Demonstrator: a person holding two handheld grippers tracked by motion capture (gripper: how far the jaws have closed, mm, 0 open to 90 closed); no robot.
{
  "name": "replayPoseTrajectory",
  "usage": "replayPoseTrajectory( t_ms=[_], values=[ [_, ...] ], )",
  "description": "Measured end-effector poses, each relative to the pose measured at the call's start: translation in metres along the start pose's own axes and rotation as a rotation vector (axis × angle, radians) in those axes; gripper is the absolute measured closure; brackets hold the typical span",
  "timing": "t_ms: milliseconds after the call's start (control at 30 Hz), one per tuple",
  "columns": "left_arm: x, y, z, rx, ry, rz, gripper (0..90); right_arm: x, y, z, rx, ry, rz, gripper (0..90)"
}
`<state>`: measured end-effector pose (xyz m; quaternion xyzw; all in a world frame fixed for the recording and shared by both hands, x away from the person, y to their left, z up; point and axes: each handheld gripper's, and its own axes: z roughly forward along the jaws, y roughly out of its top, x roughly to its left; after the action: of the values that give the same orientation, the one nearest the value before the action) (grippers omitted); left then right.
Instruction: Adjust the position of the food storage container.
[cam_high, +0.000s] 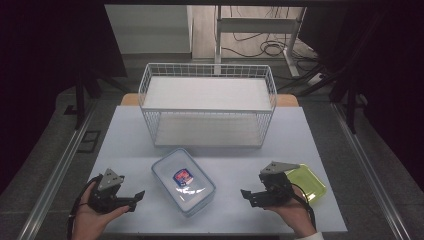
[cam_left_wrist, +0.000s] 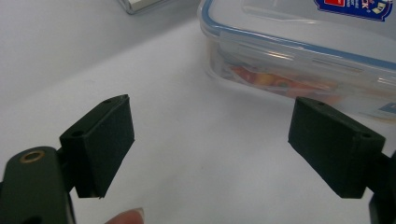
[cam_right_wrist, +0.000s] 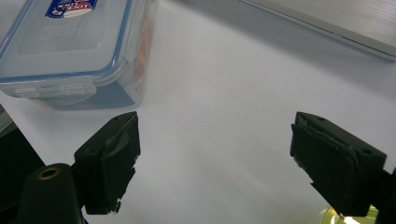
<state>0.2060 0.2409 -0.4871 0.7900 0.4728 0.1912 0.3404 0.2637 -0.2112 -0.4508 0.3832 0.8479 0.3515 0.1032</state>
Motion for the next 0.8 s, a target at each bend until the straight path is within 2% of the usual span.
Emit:
replayPoseTrajectory(
  t_ms=[300, 533, 733, 800],
  values=[
    [-0.003, 0.001, 0.003, 0.005, -0.033, 0.011, 14.2, -0.001, -0.002, 0.0, 0.008, -0.002, -0.001, 16.0],
    [-0.008, -0.002, -0.005, 0.021, -0.074, 0.005, 17.0, 0.0, -0.002, -0.001, 0.011, -0.002, -0.003, 16.0],
    [-0.021, -0.004, -0.005, 0.065, -0.104, 0.051, 23.5, -0.002, -0.003, 0.0, 0.014, 0.001, -0.001, 16.0],
    [-0.026, -0.002, -0.005, 0.077, -0.128, 0.064, 25.0, -0.003, -0.003, 0.0, 0.018, 0.0, -0.001, 16.0]
  ],
)
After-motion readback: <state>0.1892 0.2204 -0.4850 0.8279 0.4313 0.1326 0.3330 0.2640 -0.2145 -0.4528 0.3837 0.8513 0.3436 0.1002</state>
